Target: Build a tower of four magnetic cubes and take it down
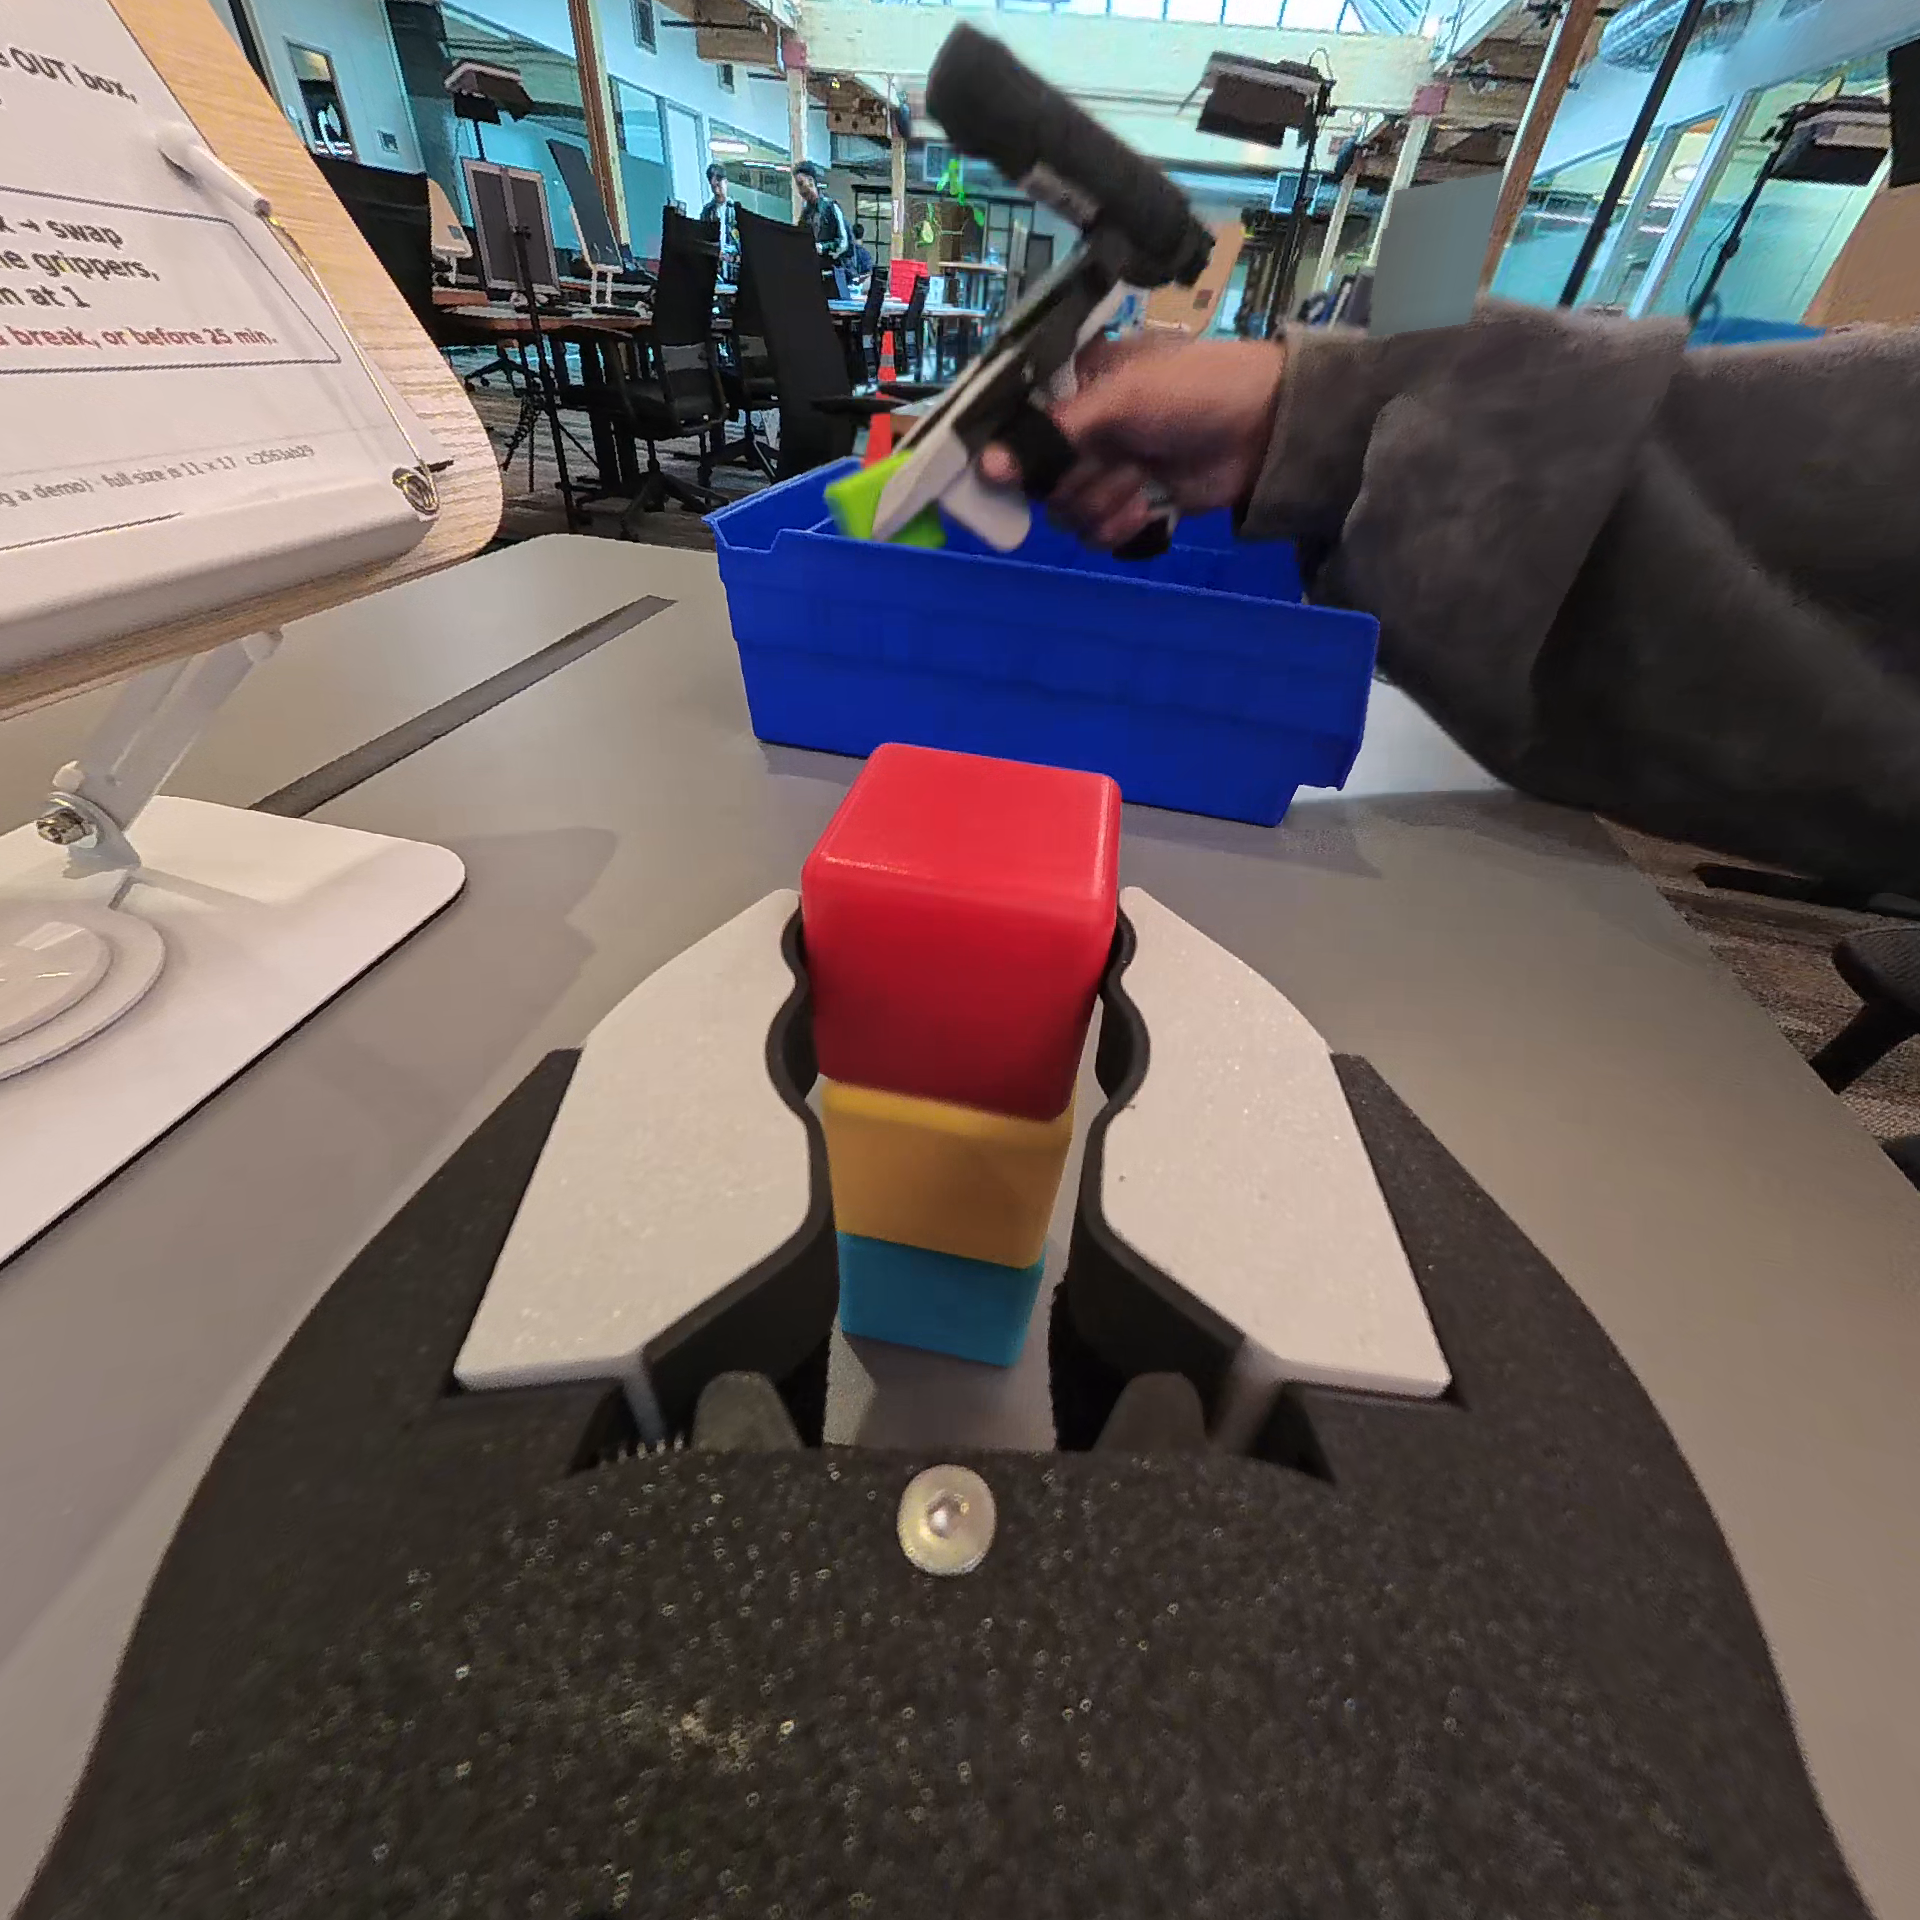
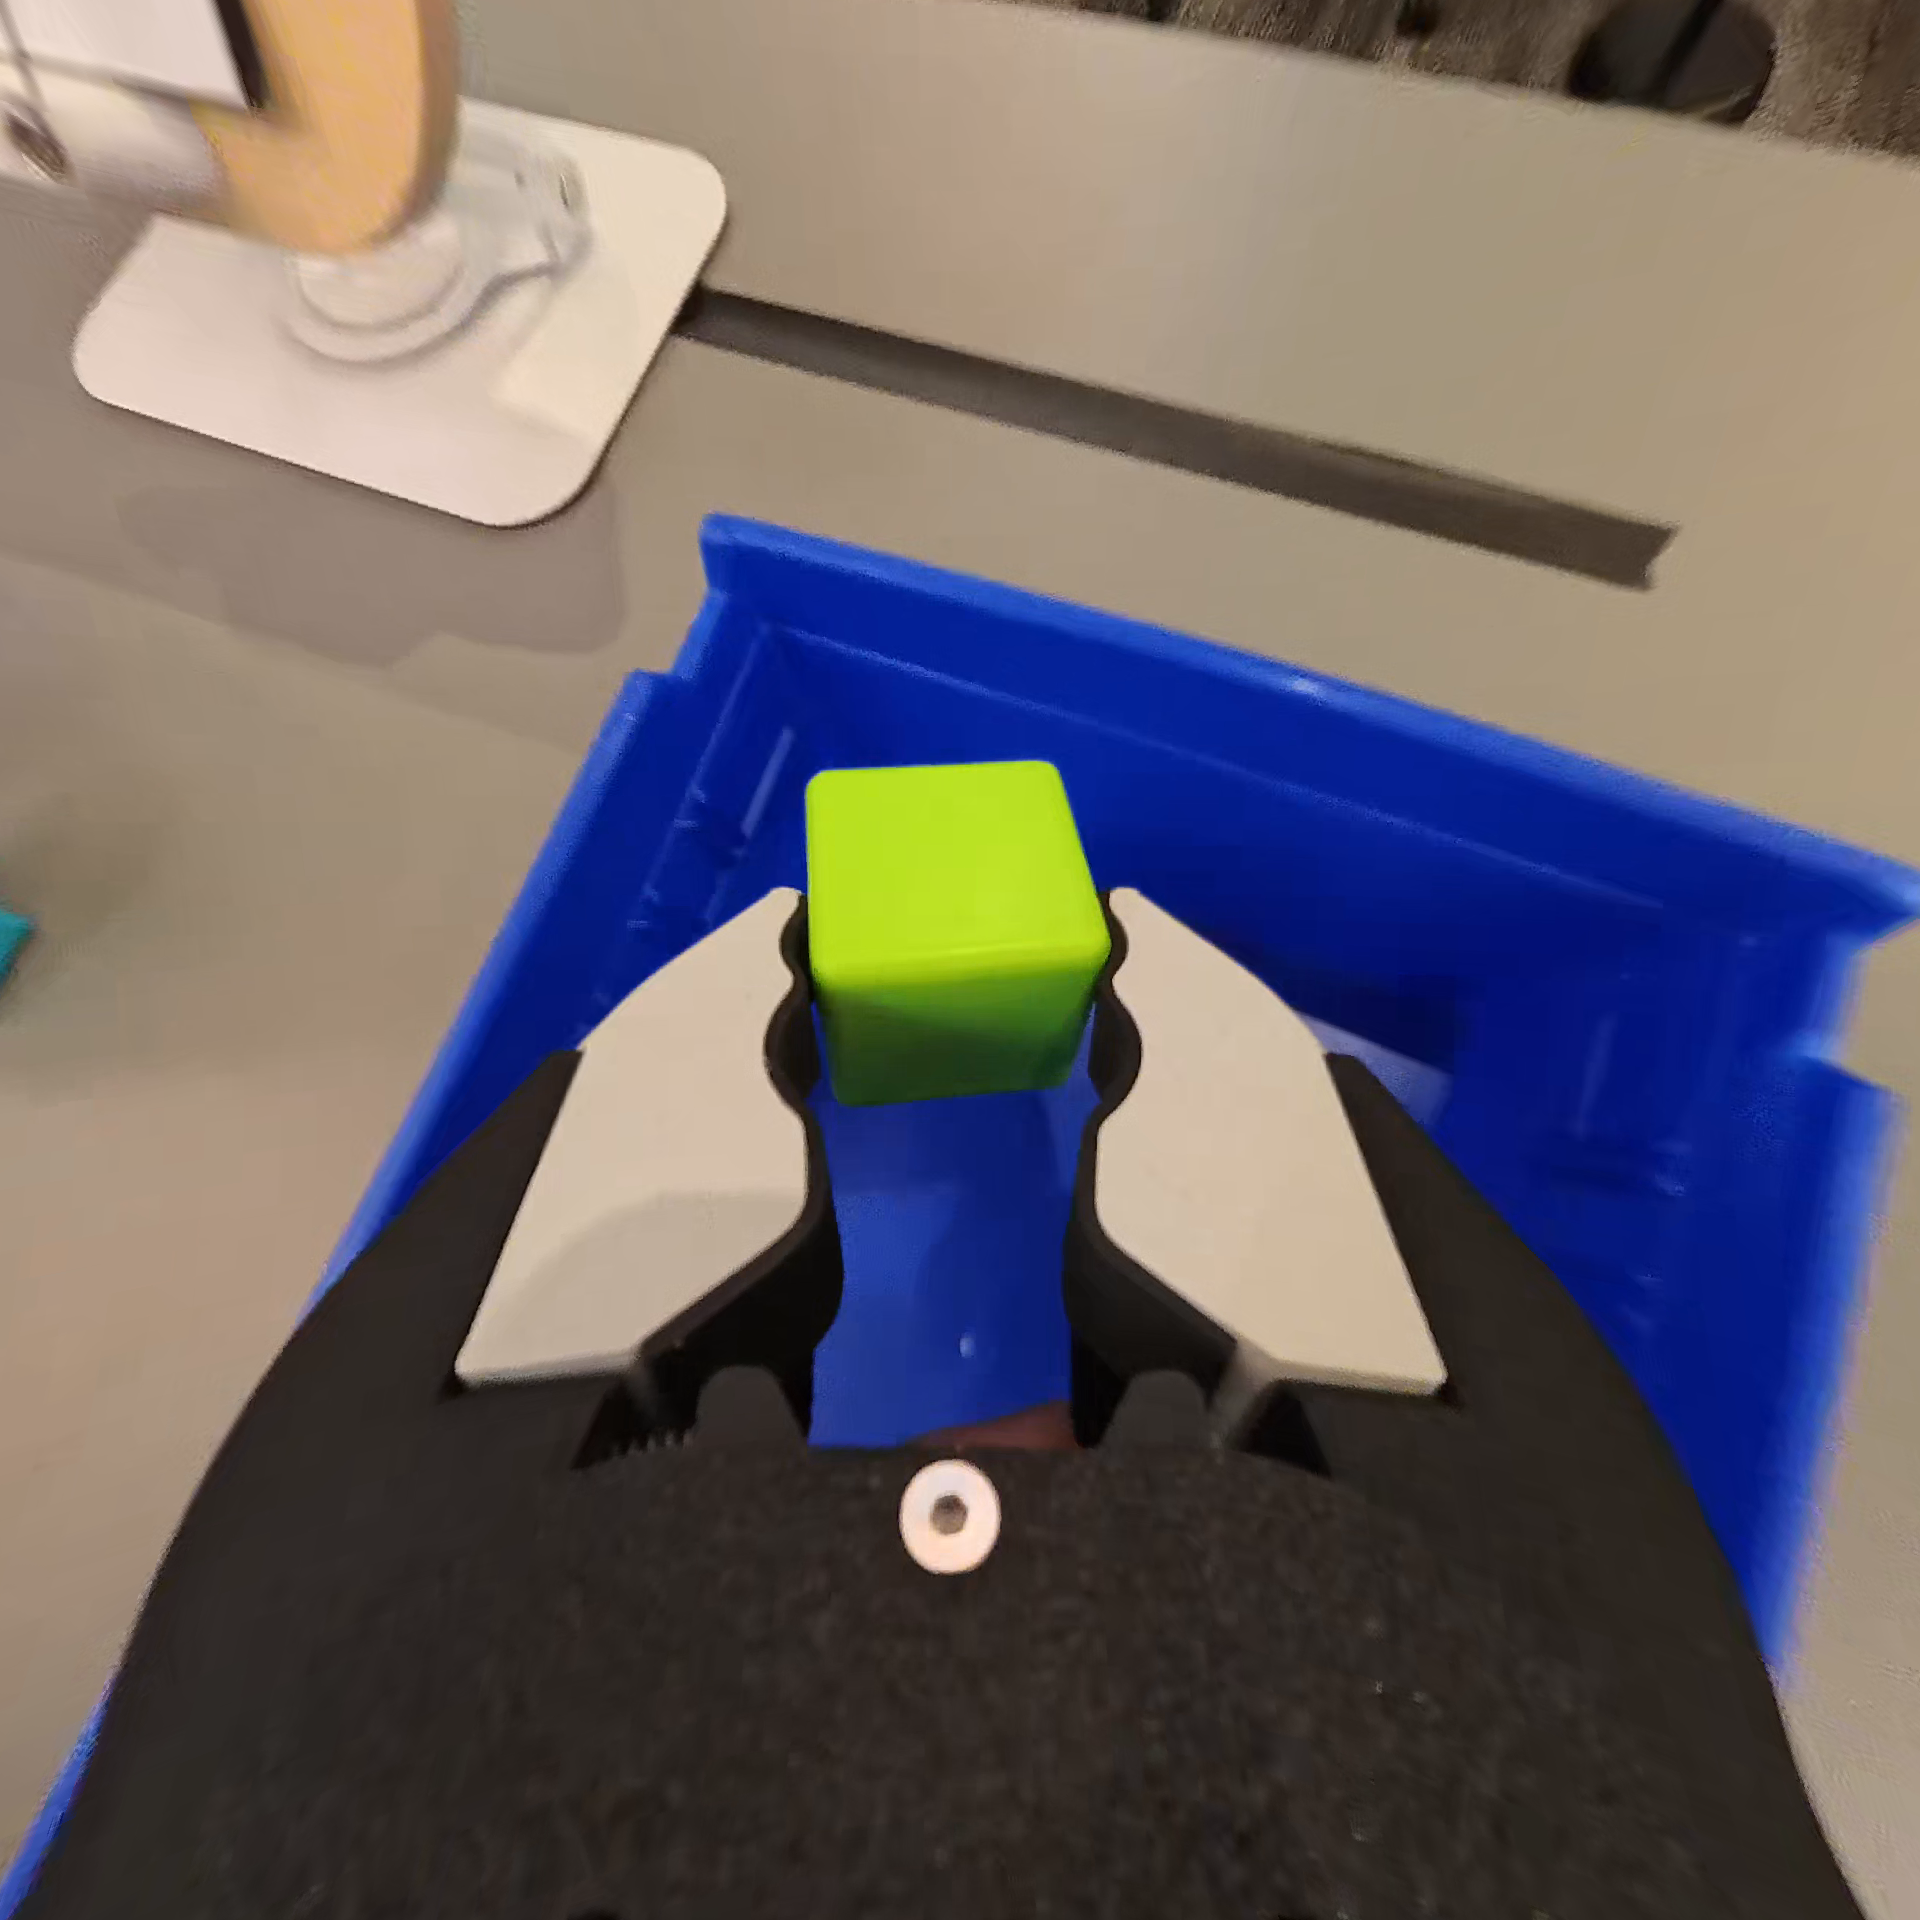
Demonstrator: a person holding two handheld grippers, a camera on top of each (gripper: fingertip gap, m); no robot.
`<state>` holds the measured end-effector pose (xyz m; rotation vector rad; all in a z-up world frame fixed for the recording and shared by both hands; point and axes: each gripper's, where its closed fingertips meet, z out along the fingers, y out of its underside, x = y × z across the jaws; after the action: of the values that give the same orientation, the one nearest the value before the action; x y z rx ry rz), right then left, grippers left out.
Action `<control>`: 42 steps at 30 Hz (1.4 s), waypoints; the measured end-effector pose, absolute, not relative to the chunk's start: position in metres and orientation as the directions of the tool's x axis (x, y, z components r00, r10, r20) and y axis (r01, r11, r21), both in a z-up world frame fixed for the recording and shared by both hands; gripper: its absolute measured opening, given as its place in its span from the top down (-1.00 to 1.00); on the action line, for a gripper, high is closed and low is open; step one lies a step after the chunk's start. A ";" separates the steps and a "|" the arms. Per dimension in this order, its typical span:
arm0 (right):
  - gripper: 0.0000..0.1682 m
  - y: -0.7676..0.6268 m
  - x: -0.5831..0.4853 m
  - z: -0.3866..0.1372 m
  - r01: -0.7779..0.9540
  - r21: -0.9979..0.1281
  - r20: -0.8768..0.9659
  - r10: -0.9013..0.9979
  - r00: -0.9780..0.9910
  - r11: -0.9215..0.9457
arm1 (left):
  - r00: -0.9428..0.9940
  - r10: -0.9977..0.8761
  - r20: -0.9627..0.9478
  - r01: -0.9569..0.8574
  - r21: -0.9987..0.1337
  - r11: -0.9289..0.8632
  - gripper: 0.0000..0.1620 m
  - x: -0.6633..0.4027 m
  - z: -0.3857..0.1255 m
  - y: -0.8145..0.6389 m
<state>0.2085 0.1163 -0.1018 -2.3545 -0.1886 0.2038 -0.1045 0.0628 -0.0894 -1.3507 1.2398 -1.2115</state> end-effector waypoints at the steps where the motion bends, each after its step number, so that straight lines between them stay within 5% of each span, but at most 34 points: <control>1: 0.39 0.120 0.206 -0.114 0.075 -0.706 -0.089 0.193 0.977 -0.704 | 0.013 -0.997 0.081 -0.103 -0.991 -0.082 0.37 -0.104 -0.089 0.063; 23: 0.30 0.104 0.193 -0.182 0.308 -0.626 0.063 0.347 0.936 -0.716 | 0.015 -0.997 0.080 -0.104 -0.991 -0.081 0.37 -0.104 -0.090 0.063; 35: 0.19 0.027 0.169 -0.010 0.131 -0.939 0.034 0.295 0.955 -0.317 | 0.028 -0.997 0.074 -0.042 -0.996 -0.075 0.28 -0.110 -0.074 0.058; 42: 0.22 -0.051 0.105 -0.006 0.090 -0.977 -0.002 0.430 0.903 -0.193 | 0.122 -0.990 0.069 -0.087 -0.993 -0.080 0.22 -0.132 -0.077 0.060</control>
<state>0.1046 -0.0508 -0.0056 -1.7524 -0.3948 0.3205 -0.1315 0.0602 -0.0773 -1.3861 1.1495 -1.1294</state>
